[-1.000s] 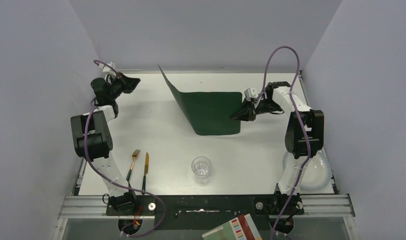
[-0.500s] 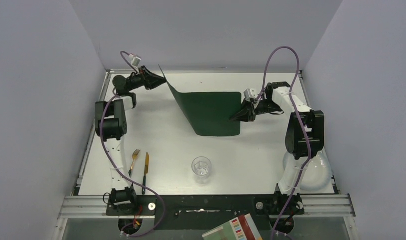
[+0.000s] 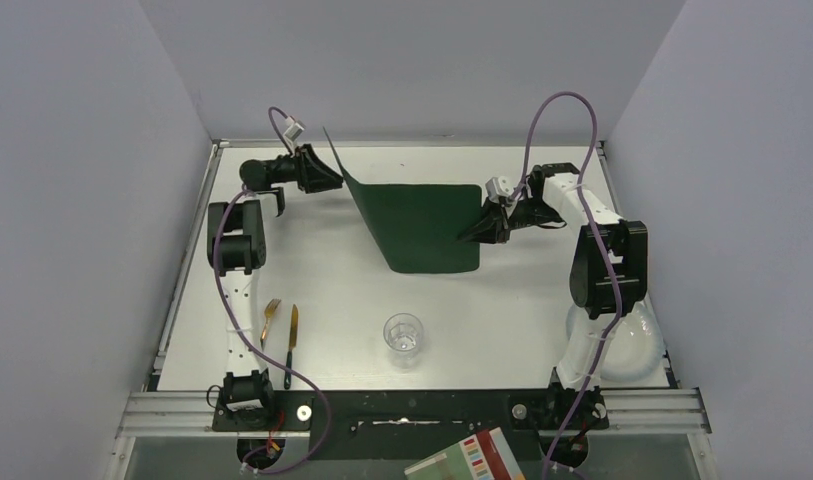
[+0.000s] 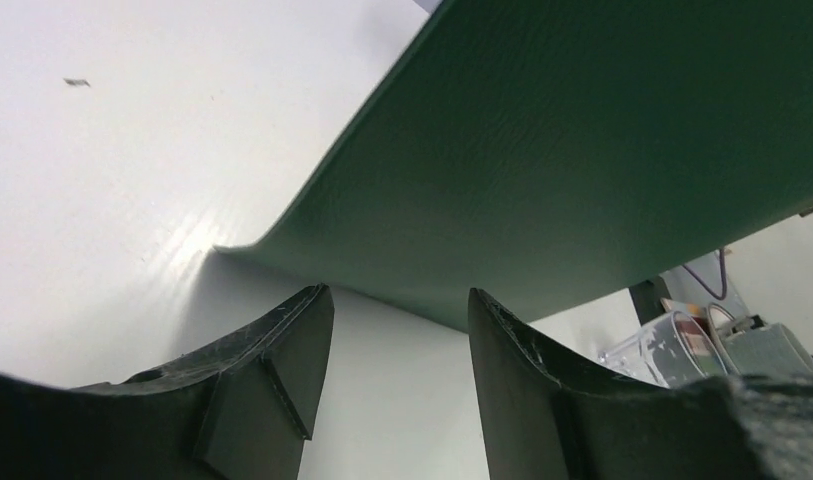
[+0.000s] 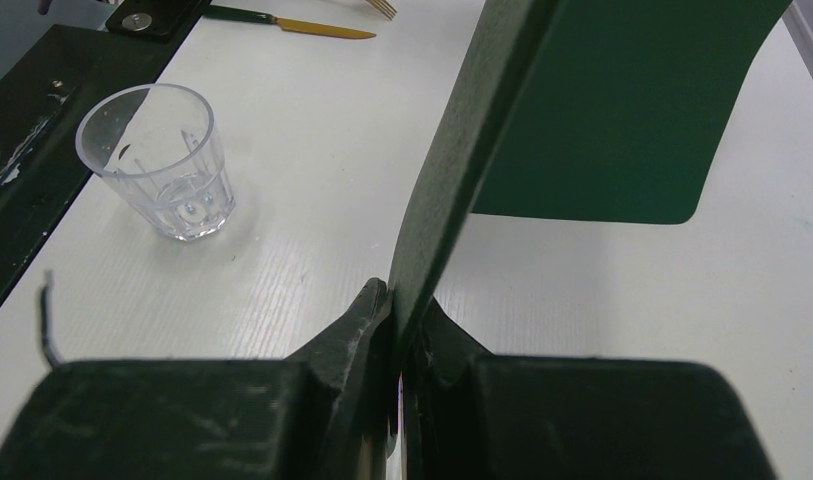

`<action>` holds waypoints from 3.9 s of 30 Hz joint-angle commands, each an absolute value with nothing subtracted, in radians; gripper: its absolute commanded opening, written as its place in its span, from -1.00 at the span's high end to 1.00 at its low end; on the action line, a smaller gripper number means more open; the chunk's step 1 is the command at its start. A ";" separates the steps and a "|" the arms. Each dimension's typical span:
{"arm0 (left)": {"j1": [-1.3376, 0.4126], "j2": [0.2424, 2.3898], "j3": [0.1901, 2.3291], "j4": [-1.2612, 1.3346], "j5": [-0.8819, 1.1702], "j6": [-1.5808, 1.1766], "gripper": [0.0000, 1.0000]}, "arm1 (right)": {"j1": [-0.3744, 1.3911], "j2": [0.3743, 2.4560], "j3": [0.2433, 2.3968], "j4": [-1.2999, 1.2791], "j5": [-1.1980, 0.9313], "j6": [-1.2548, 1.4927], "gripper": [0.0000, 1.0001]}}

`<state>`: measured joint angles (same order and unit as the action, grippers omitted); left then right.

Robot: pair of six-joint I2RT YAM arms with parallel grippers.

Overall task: Set the dinner table for one person
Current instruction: Flatten out the napkin at the center of the board.

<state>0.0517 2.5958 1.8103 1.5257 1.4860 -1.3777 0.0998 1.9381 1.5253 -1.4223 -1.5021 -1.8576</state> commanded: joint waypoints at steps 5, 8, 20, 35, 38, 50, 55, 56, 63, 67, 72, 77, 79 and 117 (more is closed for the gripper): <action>0.046 2.543 1.811 1.803 1.597 -1.250 -0.06 | 0.106 1.923 1.571 -1.431 -1.570 -1.824 1.00; 0.062 2.590 1.916 1.804 1.604 -1.230 -0.06 | 0.118 1.916 1.567 -1.431 -1.600 -1.799 1.00; 0.085 2.814 2.427 1.759 1.632 -1.188 -0.03 | 0.166 1.896 1.594 -1.431 -1.590 -1.728 1.00; 0.038 2.814 2.349 1.799 1.627 -1.108 -0.23 | 0.189 1.935 1.629 -1.430 -1.562 -1.720 1.00; 0.026 2.775 2.284 1.798 1.626 -1.100 0.10 | 0.189 1.936 1.629 -1.430 -1.554 -1.730 1.00; 0.044 2.495 1.824 1.801 1.629 -0.909 1.00 | 0.168 1.934 1.639 -1.431 -1.548 -1.764 1.00; 0.073 2.501 1.856 1.804 1.611 -0.945 -0.40 | 0.169 1.920 1.641 -1.431 -1.554 -1.764 1.00; 0.080 2.498 1.857 1.800 1.606 -0.939 -0.44 | 0.168 1.918 1.641 -1.431 -1.554 -1.764 1.00; 0.058 2.386 1.722 1.798 1.573 -0.864 -0.40 | 0.161 1.898 1.672 -1.431 -1.560 -1.734 1.00; 0.049 2.346 1.673 1.798 1.573 -0.846 -0.38 | 0.163 1.874 1.705 -1.431 -1.574 -1.692 1.00; 0.050 2.334 1.632 1.804 1.586 -0.805 -0.29 | 0.172 1.807 1.710 -1.430 -1.608 -1.655 1.00; 0.054 2.371 1.642 1.807 1.598 -0.786 -0.20 | 0.178 1.725 1.702 -1.431 -1.610 -1.605 1.00; 0.052 2.383 1.650 1.807 1.600 -0.784 -0.17 | 0.178 1.691 1.692 -1.431 -1.615 -1.583 1.00; 0.210 2.131 1.332 1.807 1.581 -0.767 1.00 | 0.417 1.870 1.949 -1.430 -1.680 -1.578 1.00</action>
<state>0.1791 2.2261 1.3338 1.5360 1.5509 -0.7731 0.3527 1.8763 1.8427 -1.4368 -1.5051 -1.5314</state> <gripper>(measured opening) 0.040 0.050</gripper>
